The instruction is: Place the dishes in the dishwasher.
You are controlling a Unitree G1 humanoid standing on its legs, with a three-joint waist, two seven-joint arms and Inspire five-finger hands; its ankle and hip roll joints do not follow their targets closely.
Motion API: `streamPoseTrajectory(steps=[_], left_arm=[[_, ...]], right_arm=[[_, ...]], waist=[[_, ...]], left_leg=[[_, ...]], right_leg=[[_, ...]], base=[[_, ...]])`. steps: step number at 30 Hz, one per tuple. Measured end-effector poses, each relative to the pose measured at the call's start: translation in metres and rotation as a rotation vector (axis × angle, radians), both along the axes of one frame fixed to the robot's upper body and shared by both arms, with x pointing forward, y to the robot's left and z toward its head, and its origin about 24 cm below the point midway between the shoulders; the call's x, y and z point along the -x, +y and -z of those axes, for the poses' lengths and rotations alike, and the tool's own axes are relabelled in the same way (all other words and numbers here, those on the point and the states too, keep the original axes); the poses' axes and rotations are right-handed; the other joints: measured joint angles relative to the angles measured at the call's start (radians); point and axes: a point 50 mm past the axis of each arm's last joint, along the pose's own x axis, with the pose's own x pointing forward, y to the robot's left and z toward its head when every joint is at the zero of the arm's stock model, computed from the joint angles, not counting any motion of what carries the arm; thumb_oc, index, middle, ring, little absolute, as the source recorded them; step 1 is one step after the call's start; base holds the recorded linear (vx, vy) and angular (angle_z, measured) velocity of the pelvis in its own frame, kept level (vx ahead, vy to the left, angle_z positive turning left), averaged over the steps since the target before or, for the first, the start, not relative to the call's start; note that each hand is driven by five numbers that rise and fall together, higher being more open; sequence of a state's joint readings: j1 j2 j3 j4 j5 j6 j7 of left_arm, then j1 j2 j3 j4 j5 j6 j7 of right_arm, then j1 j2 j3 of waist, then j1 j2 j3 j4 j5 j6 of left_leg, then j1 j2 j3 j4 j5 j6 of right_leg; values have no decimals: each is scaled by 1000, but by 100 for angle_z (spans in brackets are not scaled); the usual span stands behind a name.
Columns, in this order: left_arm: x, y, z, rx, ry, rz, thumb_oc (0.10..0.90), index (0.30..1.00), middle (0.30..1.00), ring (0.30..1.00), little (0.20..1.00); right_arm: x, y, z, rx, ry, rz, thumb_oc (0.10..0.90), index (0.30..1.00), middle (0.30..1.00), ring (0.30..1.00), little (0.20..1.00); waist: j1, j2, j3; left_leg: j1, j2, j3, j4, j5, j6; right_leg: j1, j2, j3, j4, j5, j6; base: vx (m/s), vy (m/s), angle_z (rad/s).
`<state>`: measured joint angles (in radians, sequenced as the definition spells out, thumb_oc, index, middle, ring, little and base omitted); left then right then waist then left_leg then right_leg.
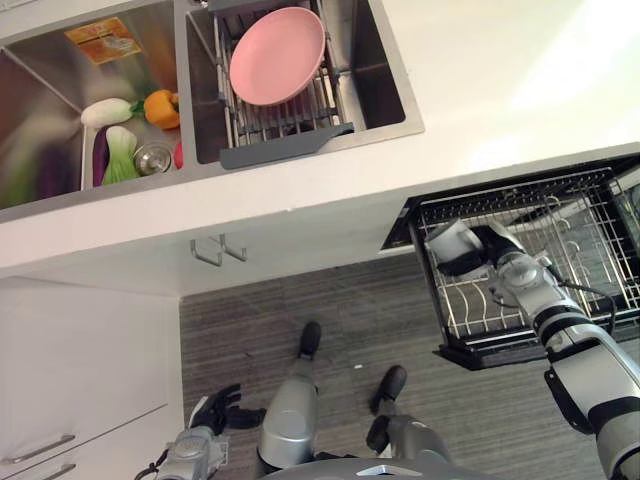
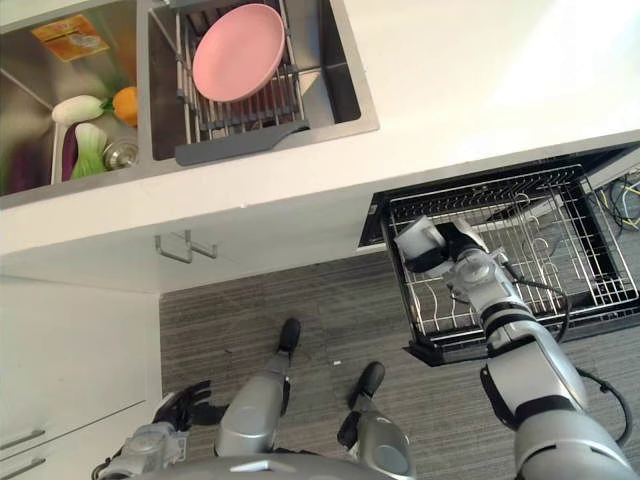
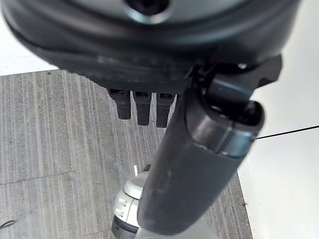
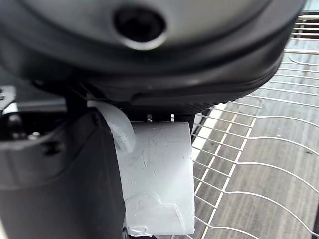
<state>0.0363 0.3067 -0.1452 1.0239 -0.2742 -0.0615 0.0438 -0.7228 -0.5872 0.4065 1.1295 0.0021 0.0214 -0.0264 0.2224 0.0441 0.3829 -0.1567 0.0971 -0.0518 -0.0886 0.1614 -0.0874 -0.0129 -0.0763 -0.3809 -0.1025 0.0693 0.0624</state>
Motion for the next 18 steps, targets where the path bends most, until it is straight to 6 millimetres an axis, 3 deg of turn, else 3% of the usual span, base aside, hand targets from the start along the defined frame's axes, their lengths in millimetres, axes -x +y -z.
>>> streamPoseTrajectory(steps=[5,6,13,18], left_arm=[[-12,1,-4,-6,-31,10,800,900,900,900,900],[-11,1,-4,-7,-29,8,800,900,900,900,900],[-4,2,0,-42,34,63,800,900,900,900,900],[-14,2,-3,-78,29,139,800,900,900,900,900]], right_arm=[[5,-7,7,11,37,41,400,300,300,300,300],[6,-8,8,11,45,47,800,900,900,900,900],[7,-8,9,15,53,51,800,900,900,900,900],[2,-7,3,6,48,33,800,900,900,900,900]], waist=[[-6,8,12],[-9,11,13],[-15,13,13],[-17,14,11]], left_leg=[[15,0,-13,0,1,2],[19,2,-13,0,1,1],[33,5,-8,-1,1,1],[46,5,-8,-1,0,1]], right_leg=[[22,1,-13,-1,-4,1],[27,2,-12,-1,-8,6],[38,3,-6,0,-8,5],[51,3,-6,0,-5,1]], base=[[-16,8,7],[0,0,0],[1,6,-1],[0,0,0]])
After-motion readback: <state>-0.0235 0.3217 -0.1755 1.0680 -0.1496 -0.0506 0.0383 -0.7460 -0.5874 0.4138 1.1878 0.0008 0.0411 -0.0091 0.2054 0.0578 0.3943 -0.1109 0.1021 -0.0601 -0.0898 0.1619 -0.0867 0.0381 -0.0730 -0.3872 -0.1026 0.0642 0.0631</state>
